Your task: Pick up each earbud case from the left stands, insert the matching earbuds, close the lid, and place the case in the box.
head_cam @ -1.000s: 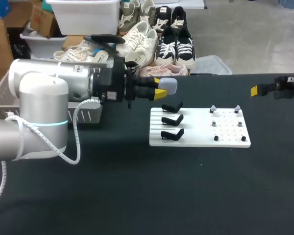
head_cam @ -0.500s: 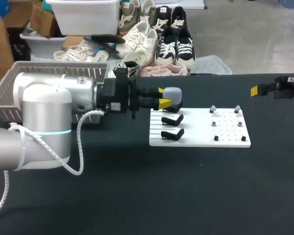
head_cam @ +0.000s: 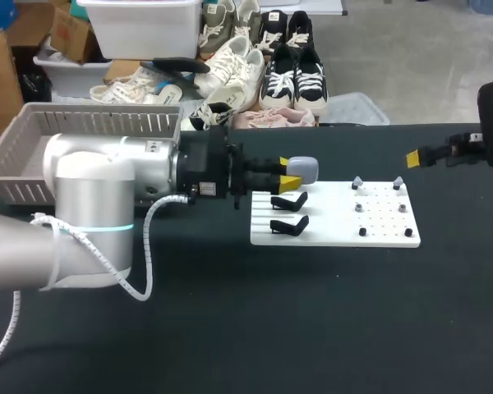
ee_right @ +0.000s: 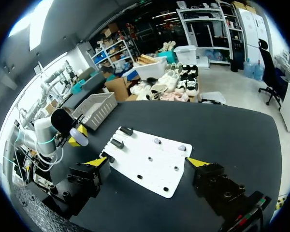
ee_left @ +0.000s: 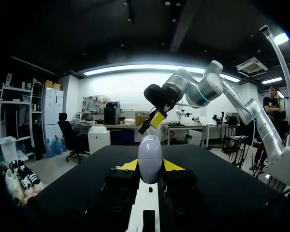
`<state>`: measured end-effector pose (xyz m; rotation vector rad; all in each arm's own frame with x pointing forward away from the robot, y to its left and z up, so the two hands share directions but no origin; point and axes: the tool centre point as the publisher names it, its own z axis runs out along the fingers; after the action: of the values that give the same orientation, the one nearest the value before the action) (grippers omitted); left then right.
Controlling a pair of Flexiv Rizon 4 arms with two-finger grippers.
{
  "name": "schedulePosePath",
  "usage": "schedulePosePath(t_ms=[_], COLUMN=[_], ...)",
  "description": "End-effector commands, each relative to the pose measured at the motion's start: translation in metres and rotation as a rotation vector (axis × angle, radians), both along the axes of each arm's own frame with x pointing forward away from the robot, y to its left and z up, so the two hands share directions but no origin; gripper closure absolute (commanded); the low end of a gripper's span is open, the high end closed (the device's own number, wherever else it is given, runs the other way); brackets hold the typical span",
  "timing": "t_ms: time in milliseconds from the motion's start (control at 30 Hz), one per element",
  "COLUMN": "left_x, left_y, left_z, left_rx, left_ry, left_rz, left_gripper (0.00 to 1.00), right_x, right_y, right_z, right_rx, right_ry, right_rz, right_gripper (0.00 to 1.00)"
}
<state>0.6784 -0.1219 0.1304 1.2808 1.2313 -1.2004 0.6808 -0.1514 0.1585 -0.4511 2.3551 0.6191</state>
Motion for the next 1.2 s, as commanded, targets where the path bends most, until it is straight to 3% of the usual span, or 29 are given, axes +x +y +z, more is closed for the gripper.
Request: schedulePosePath(t_ms=[33,500,667,1200], left_x=[0.004,0.006,0.006,0.008], left_y=[-0.004,-0.005,-0.004,-0.006], left_z=[-0.004,-0.006,-0.006,-0.010], left_rx=[-0.009,-0.016,-0.018,-0.016], left_ry=[0.001,-0.008,-0.022,-0.038], left_rz=[-0.009,0.009,0.022,0.002], left_gripper=[1.00,1.00,1.00,1.00], right_x=[-0.018,-0.034,-0.043,-0.046], right_y=[0.026,0.090,0.107,0.126], right_z=[0.019,0.022,0.017,0.005], right_rx=[-0.063,-0.074,-0.132,-0.149], right_ry=[-0.003,0.011,0.007,0.040], right_rz=[0.036,0.167,0.179,0.211], right_gripper=[0.00,0.00,0.00,0.00])
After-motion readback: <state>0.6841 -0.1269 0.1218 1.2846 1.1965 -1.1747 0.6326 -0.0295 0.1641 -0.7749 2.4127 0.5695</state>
